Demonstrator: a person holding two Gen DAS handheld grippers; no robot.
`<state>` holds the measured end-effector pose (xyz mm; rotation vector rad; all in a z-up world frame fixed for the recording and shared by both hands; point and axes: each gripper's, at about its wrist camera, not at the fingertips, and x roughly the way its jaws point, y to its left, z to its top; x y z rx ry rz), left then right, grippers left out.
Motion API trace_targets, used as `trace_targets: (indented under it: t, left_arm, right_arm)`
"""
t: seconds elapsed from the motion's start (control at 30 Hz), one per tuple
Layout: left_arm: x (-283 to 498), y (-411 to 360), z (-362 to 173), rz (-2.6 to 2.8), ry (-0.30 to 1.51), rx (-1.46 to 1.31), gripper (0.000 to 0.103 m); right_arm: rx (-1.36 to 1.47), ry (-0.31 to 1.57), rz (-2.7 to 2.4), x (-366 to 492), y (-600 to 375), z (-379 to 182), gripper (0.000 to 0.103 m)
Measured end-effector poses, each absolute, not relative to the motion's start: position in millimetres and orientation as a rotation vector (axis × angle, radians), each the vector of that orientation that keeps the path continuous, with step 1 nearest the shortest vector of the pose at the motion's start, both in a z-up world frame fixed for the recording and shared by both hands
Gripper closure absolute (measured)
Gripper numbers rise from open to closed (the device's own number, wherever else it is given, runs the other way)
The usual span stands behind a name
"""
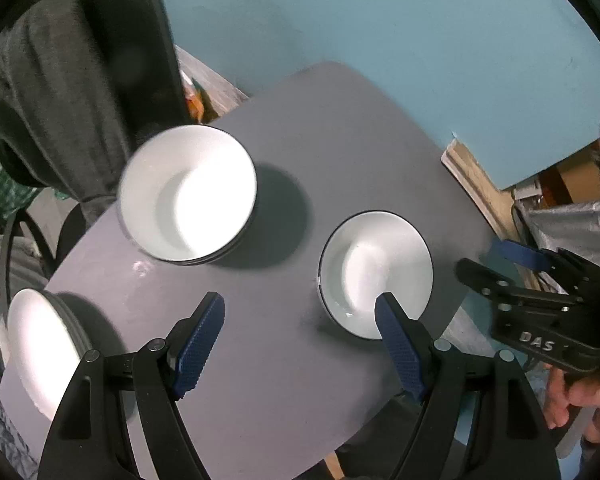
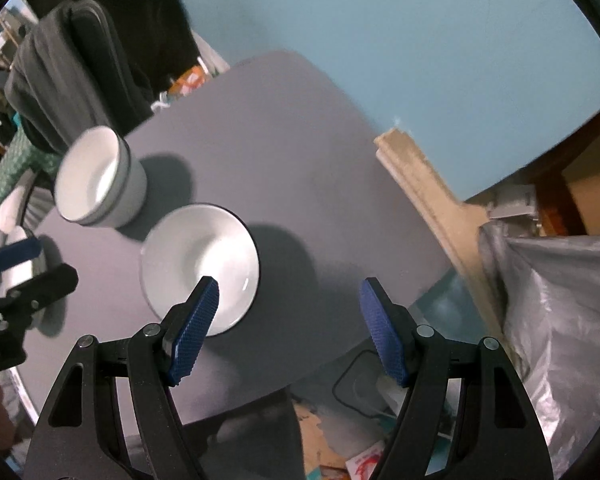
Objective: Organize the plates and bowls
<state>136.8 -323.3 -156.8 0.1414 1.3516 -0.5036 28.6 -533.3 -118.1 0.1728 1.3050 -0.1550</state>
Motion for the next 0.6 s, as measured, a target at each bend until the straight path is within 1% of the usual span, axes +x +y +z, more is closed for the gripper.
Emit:
trace_targets:
  t: [0.3, 0.6]
  left_arm:
    - [140.1, -341.5, -200.5, -0.484, 1.417, 0.173, 0.024]
    - [147.1, -345.4, -232.0, -0.462, 1.479, 0.164, 0.024]
  right_arm:
    - [0.226, 1.353, -0.111, 42.9, -540.1, -166.2, 0.031]
    - [0.214, 1.403, -0.064, 54.4, -544.3, -192.7, 0.032]
